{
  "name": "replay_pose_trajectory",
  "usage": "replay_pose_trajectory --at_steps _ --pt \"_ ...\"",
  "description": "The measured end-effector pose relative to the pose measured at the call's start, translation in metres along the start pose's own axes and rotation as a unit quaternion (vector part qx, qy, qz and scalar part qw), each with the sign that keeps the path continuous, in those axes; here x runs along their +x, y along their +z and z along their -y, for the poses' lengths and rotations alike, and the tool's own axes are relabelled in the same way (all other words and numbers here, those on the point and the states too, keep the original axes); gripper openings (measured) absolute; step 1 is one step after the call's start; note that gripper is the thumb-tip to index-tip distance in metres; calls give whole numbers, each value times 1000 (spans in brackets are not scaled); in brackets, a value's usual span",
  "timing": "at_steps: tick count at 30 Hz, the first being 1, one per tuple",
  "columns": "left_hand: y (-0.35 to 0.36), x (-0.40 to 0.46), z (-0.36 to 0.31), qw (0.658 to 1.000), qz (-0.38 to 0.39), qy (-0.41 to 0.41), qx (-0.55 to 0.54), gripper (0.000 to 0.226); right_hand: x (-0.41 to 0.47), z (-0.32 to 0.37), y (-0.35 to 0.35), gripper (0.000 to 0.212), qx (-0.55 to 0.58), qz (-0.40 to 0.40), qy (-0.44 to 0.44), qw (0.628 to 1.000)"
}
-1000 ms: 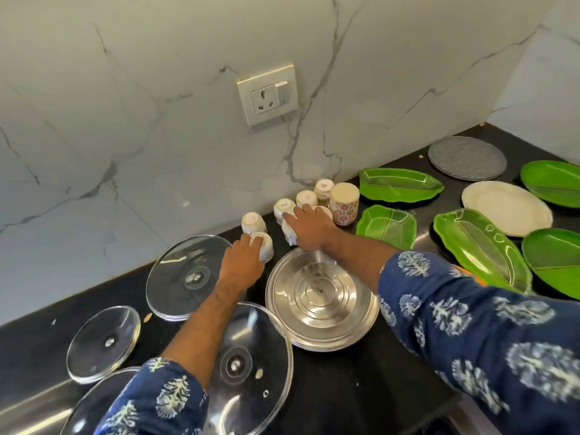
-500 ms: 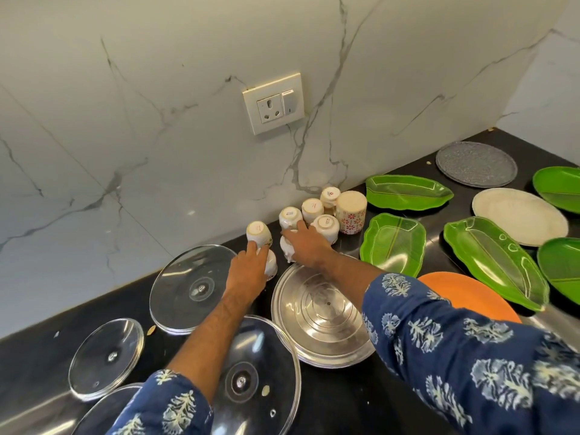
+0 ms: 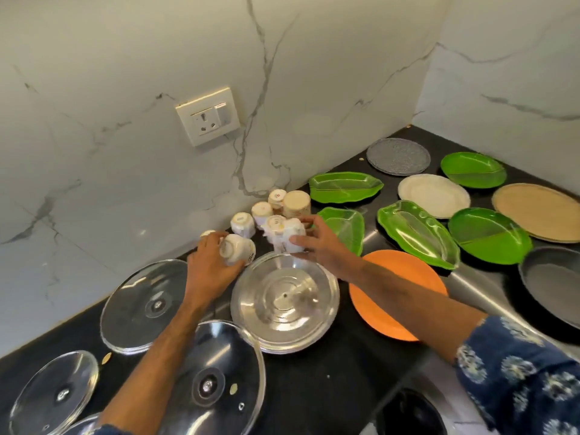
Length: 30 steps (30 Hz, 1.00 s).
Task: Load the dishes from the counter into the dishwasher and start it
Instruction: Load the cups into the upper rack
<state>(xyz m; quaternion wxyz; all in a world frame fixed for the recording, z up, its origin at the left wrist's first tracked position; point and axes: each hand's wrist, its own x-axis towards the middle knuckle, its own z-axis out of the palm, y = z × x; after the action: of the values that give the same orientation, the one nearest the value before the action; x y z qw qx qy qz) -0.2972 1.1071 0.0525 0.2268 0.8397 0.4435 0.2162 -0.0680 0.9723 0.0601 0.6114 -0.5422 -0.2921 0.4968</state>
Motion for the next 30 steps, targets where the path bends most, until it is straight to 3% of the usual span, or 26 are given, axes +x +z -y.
replay_pose_trajectory --at_steps 3,5,8,11,17,21,25,27,30 --pt "17 -19 -54 985 35 16 -168 60 -63 14 -51 45 144 -8 43 989" --pt "40 -31 -90 969 57 26 -239 61 -110 21 -84 54 166 -14 50 985" --pt "83 -57 -153 938 152 28 -310 68 -196 24 -132 74 179 -25 39 983" --pt "124 -102 -223 900 251 54 -352 60 -291 13 -169 74 220 -80 8 972" --pt "195 -248 -350 828 427 128 -341 73 -508 -34 -215 57 291 -233 -70 925" --pt "238 -361 -421 777 523 208 -281 64 -661 -86 -216 72 355 -349 -103 861" --pt "261 -460 -475 728 583 283 -225 41 -768 -131 -200 66 366 -437 -118 813" --pt "272 -497 -498 694 597 345 -208 49 -807 -150 -191 66 384 -477 -117 782" --pt "293 -549 -527 635 599 458 -167 60 -856 -181 -177 42 423 -534 -118 722"
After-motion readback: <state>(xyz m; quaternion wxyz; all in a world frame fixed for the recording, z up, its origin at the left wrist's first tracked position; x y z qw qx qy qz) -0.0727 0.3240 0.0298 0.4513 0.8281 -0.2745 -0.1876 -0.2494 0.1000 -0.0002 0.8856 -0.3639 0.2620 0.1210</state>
